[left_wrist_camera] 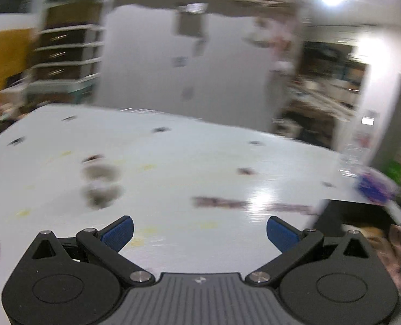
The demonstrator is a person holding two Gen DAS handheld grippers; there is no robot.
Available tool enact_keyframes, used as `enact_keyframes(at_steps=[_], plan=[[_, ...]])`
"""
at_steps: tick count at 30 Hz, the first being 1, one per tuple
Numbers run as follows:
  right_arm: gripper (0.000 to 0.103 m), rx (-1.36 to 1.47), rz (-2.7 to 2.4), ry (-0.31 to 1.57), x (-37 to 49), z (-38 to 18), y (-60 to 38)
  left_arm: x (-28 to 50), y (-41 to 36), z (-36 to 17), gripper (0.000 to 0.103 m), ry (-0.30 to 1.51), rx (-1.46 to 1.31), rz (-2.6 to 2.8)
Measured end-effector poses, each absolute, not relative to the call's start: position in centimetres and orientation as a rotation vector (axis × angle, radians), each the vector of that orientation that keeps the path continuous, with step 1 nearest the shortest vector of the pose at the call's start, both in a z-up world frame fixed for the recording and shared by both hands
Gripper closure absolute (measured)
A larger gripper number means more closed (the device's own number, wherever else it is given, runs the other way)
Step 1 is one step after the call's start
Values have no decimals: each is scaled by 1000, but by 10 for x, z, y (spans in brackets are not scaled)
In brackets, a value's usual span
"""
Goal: Organize rigid objects
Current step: 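Move the left tool to the white suction-cup hook and grasp it, then carry the white suction-cup hook into the black box and release it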
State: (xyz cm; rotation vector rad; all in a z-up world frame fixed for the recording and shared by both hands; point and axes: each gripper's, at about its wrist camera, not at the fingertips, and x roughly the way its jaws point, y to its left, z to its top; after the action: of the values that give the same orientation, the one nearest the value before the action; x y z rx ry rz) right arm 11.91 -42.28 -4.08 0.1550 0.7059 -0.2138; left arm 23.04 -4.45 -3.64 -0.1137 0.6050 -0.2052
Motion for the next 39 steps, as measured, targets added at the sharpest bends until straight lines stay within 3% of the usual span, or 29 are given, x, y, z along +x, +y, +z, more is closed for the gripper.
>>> enact_keyframes(at_steps=[16,20,22,25,39], plan=[[98,167,-236,716,120,-40,-422,332,12,-58,2,625,-123,48],[98,163,-240,720,121,-39,-421,351,5,-68,13,616,-100,57],[98,161,-243,721,122,-39,-421,356,1,-72,24,635,-86,73],[98,161,-244,721,122,-39,-420,358,-3,-76,50,659,-50,99],[98,150,-238,717,120,-39,-421,309,-29,-49,53,598,-42,-42]])
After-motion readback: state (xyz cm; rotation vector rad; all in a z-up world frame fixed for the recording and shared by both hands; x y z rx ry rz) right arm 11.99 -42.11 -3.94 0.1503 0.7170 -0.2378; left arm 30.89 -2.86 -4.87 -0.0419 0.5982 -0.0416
